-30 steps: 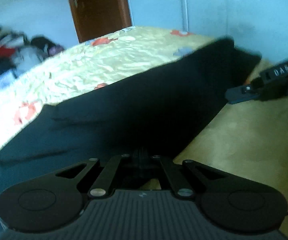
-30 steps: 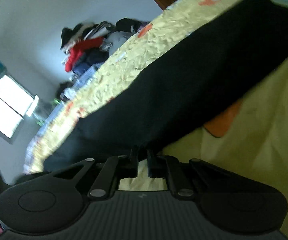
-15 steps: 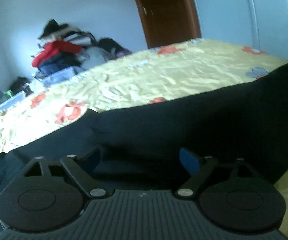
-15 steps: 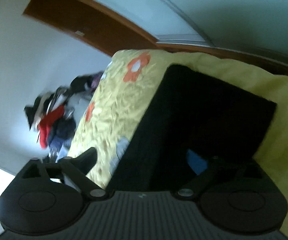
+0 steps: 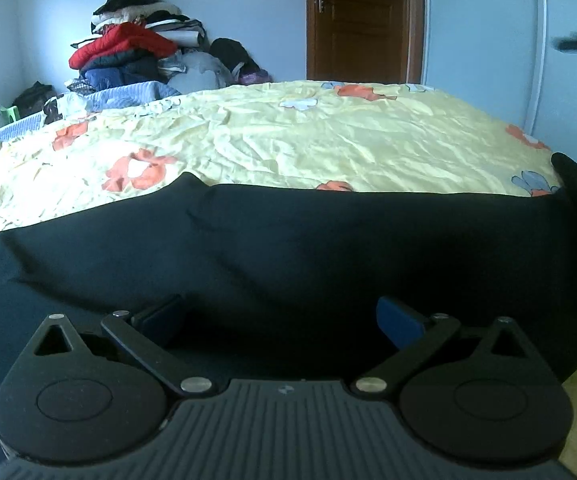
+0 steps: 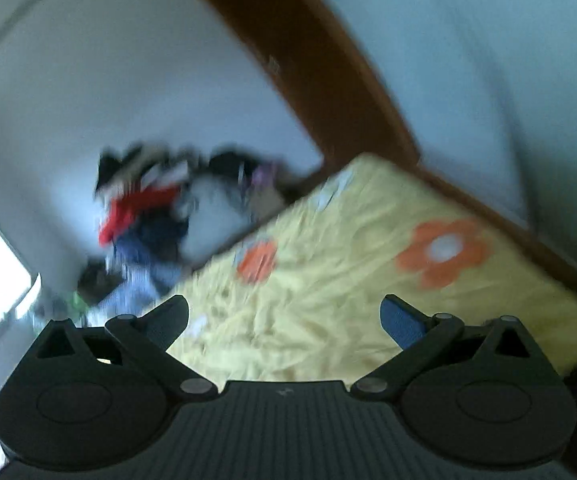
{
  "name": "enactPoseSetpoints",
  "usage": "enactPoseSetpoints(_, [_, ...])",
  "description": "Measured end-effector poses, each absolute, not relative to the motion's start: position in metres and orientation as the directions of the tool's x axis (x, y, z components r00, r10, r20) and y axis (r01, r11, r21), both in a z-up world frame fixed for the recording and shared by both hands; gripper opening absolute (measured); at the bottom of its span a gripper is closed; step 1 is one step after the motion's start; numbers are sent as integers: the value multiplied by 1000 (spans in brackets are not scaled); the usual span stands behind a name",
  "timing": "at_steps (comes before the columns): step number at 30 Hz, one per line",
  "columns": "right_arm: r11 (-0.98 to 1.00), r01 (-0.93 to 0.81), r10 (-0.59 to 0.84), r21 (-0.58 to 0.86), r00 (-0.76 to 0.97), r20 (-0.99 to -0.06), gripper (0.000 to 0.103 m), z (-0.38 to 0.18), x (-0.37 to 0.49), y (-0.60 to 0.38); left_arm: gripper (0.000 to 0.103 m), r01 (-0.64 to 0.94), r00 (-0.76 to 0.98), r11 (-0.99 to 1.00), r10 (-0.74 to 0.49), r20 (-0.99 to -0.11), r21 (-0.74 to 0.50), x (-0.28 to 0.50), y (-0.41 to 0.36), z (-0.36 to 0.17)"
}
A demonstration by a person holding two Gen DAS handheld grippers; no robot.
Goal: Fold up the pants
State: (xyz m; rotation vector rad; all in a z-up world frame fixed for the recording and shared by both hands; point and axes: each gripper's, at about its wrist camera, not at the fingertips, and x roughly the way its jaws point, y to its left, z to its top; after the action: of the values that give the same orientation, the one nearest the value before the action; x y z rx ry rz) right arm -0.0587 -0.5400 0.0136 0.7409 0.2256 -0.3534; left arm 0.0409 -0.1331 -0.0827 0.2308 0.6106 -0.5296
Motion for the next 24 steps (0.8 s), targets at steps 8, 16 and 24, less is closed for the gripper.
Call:
enactPoseSetpoints(8, [521, 432, -132, 736, 893, -430, 103, -39, -104, -574, 102, 536, 690, 843, -406, -599, 46, 42, -132, -83])
enactPoseSetpoints(16, [440, 474, -172, 763, 878, -446, 78, -78, -89, -583, 103, 536, 690, 843, -406, -599, 46, 42, -132, -83])
enactPoseSetpoints(24, [456, 404, -172, 794, 914, -366, 49, -67, -97, -583, 103, 534, 693, 844, -404, -597, 48, 41, -132, -83])
